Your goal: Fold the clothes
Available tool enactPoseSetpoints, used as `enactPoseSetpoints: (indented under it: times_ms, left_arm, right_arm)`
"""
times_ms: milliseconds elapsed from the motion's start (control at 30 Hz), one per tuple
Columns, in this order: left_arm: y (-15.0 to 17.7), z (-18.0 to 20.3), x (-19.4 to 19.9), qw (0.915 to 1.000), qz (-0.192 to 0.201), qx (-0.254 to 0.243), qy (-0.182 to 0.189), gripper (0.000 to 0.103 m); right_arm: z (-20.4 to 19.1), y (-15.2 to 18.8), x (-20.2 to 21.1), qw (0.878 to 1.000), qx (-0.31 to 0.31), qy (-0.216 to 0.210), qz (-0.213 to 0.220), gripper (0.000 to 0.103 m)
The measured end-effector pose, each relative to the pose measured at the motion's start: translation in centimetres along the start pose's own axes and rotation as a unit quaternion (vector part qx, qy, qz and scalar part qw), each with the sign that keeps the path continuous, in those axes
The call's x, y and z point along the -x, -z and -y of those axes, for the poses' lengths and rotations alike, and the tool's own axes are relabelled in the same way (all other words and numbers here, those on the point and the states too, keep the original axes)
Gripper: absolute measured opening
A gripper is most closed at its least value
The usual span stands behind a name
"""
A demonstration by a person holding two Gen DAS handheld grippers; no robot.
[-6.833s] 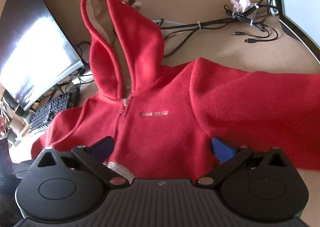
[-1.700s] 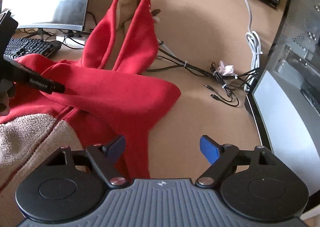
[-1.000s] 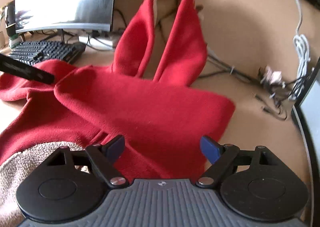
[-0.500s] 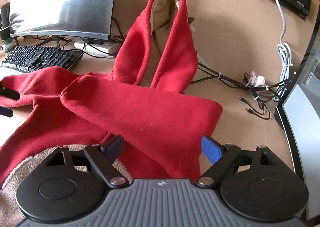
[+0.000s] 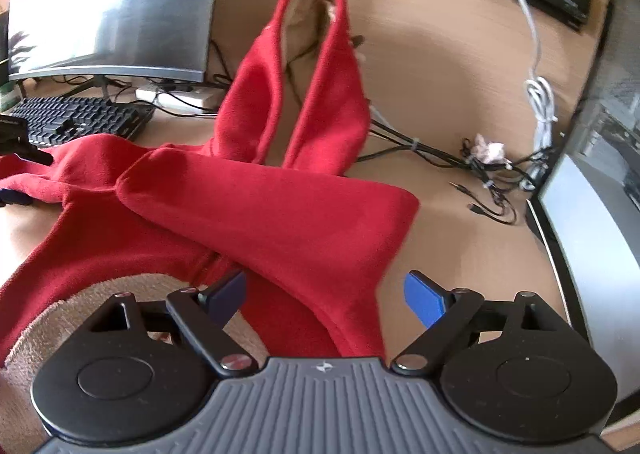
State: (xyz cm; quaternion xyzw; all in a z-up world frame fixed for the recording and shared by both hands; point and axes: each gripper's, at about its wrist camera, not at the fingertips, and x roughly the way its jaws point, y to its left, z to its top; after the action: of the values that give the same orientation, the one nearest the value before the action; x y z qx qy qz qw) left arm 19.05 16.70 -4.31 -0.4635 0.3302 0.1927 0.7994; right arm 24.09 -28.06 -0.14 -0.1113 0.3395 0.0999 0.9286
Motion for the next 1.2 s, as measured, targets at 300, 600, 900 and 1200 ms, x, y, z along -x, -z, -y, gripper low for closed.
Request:
enactPoseSetpoints:
  times_ms: [300,600,900,1200]
  left_arm:
    - [-1.2,4.0,0.4,0.9861,0.097,-0.122,-0.056,0.029]
    - [6.1,17.2,3.3,0.9114,0.108,-0.383,0.105,0.037]
    - [16.6,20.6,-1.2,0.8068,-0.023,-0.58,0.11,0.078]
    - [18.0,19.1,-2.2,0.7666,-0.013,-0.641,0.034,0.081]
  right_arm:
    - [3.9,1.5,0.7,0.999,-0.043,0.033,0.01,0.087]
    - [6.7,0.8,-0.3,0.997,-0.074,0.029,0.021,0.087]
    - [9.2,-0.5,-1.4,0.985,-0.156,-0.067,0.017,0.087]
    - [7.3,-2.5,-6.5,0.974,-0.135,-0.184,-0.01,0.044]
